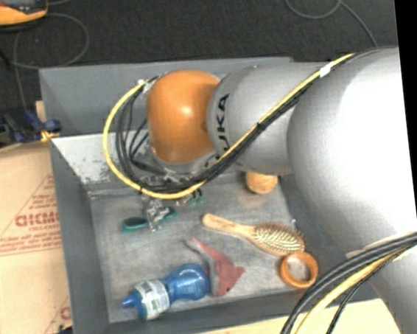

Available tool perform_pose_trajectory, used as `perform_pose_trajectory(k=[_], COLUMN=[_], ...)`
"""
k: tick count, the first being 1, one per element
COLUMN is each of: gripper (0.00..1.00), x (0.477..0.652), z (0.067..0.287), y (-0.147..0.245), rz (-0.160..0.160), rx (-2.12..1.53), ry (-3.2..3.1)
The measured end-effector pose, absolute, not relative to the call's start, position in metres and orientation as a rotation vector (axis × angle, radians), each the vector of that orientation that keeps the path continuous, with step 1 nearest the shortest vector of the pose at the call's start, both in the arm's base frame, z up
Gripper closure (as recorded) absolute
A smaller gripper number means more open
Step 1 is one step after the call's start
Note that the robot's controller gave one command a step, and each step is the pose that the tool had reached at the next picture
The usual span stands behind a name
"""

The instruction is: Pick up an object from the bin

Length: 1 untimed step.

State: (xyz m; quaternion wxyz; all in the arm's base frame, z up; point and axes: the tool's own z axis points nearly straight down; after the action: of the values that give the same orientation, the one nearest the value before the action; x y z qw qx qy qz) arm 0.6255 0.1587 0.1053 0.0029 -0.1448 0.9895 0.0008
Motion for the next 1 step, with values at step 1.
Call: perform_pose_trajectory(k=[1], gripper=[1.0], x=[0.6262], z=[0.1111], y=[0.1588], rz=[0.003], rx=[-0.453], ry=[3.1])
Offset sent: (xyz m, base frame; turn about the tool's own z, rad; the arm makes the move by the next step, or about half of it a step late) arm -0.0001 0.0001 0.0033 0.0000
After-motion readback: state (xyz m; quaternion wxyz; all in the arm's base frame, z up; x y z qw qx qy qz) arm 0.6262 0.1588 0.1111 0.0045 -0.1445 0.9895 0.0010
